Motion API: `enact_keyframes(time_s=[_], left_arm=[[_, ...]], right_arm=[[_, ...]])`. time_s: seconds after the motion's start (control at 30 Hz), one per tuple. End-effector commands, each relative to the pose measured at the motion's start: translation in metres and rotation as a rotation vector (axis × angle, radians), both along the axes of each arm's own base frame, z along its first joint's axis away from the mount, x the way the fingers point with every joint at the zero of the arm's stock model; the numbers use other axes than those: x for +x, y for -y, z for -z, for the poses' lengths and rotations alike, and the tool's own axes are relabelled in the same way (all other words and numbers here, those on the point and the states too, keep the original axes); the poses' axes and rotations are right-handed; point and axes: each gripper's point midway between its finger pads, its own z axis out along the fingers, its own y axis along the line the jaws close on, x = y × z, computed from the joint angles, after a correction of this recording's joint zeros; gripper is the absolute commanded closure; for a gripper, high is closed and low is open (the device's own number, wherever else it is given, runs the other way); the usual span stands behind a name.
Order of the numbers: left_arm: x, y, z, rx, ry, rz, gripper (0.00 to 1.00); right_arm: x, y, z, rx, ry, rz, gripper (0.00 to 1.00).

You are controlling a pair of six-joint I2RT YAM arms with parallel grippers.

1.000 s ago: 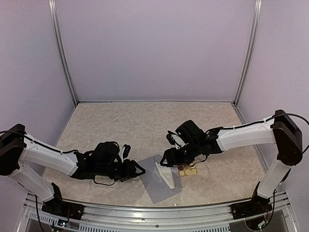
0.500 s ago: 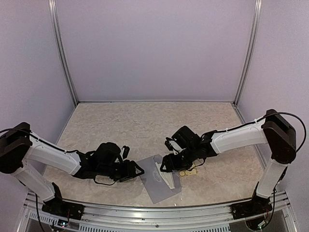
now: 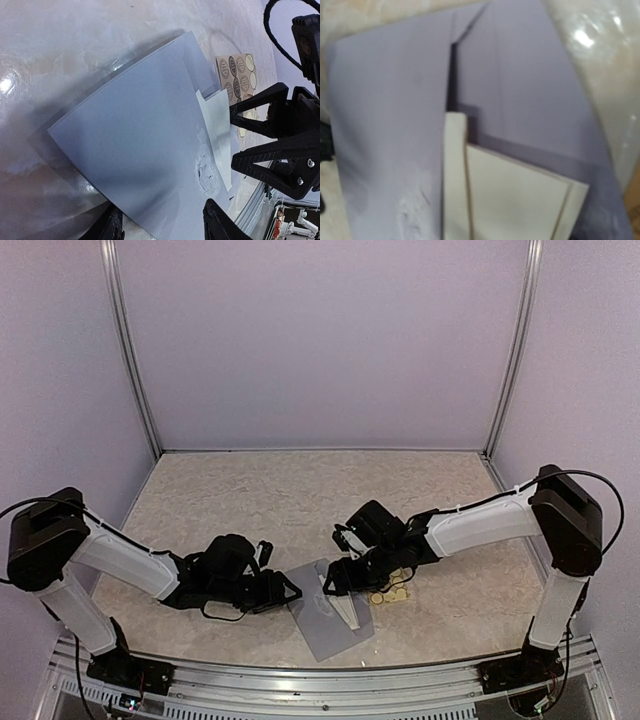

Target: Place the letter into the envelope and seal it

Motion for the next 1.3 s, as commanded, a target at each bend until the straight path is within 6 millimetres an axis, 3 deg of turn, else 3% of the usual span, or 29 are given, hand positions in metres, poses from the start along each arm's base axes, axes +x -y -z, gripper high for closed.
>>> enact_keyframes(time_s=[0.0, 0.93, 1.07, 1.17, 1.27], left_arm=[[-0.002, -0.007, 0.021, 0.065, -0.024, 0.011, 0.49], [0.002, -0.005, 0.022, 0.074, -0.012, 0.013, 0.54], [0.004, -0.007, 0.02, 0.07, -0.002, 0.002, 0.71], [0.003, -0.009, 0.019, 0.061, 0.008, -0.002, 0.87], [0.002, -0.008, 0.013, 0.037, 0.03, 0.009, 0.95]], right_arm=[[-0.004, -0.014, 0.001, 0.012, -0.004, -0.026, 0.31], [-0.018, -0.062, -0.01, 0.101, -0.021, -0.106, 0.32], [-0.016, -0.062, -0.018, 0.114, -0.002, -0.093, 0.32], [-0.011, -0.058, -0.035, 0.126, 0.041, -0.07, 0.31], [-0.004, -0.049, -0.053, 0.124, 0.098, -0.041, 0.3]])
